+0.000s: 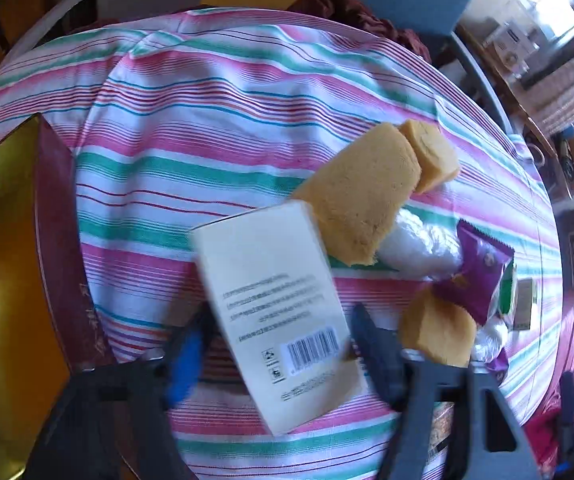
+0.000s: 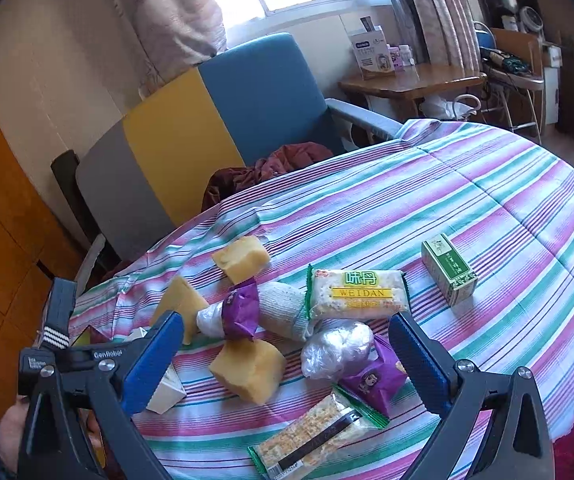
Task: Organize objects
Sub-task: 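Grasp the white medicine box with the left gripper, then place the white box in the gold tray with left while right grasps granola bar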
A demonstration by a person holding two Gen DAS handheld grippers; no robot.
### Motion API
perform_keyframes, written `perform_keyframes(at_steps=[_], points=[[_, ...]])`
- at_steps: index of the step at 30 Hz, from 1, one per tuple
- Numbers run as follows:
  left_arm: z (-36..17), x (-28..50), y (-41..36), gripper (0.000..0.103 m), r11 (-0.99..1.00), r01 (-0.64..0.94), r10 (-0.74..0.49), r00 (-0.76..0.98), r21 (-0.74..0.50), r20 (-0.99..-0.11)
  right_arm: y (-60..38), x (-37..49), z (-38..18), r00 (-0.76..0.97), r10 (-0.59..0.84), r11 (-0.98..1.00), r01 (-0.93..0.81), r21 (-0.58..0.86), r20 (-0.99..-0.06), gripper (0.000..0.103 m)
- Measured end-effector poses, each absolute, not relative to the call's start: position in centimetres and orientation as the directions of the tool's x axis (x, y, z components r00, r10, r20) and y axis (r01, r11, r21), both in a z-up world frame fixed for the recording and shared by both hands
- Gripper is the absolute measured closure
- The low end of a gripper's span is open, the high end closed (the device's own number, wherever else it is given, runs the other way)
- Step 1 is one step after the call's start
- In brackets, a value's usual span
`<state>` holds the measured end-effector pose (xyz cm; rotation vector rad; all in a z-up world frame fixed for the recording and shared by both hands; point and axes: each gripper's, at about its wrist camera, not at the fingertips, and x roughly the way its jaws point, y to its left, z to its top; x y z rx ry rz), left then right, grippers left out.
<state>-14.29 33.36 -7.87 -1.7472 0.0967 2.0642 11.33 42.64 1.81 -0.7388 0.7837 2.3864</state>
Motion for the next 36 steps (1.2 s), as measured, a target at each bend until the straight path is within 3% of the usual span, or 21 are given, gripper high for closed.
perform_keyframes(at_steps=[3,13,20,24,33,36], points=[[-7.0,-13.0,33.1,0.052,-0.881,-0.428,0.297,-0.164,-0.203,-0.941,43.6,11.7,1.5,-0.711,0.303,-0.665,-0.635,0.393,-0.635,0.000],[-2.5,-6.5,28.8,0.053,-0.774,-0.597,0.450,-0.284,-0.211,-0.847,45.7,11.5,-1.6,-0.645,0.200,-0.568,-0.690,0.450,-0.738,0.000],[-0.9,-4.4,26.1,0.053,-0.743,-0.628,0.522,-0.325,-0.233,-0.789,45.1,11.4,-3.1,-0.576,0.141,-0.556,-0.719,0.418,-0.805,0.018],[0.1,-3.4,23.5,0.053,-0.735,-0.629,0.552,-0.338,-0.254,-0.762,42.9,11.8,-2.6,-0.542,0.141,-0.602,-0.711,0.363,-0.828,0.019],[-0.4,-3.3,17.0,0.053,-0.772,-0.562,0.555,-0.372,-0.296,-0.744,40.0,10.7,-6.9,-0.437,0.081,-0.584,-0.749,0.312,-0.896,0.027],[-1.2,-4.1,13.7,0.053,-0.803,-0.516,0.529,-0.388,-0.298,-0.755,39.9,9.3,-7.7,-0.397,0.139,-0.612,-0.755,0.237,-0.907,0.039]])
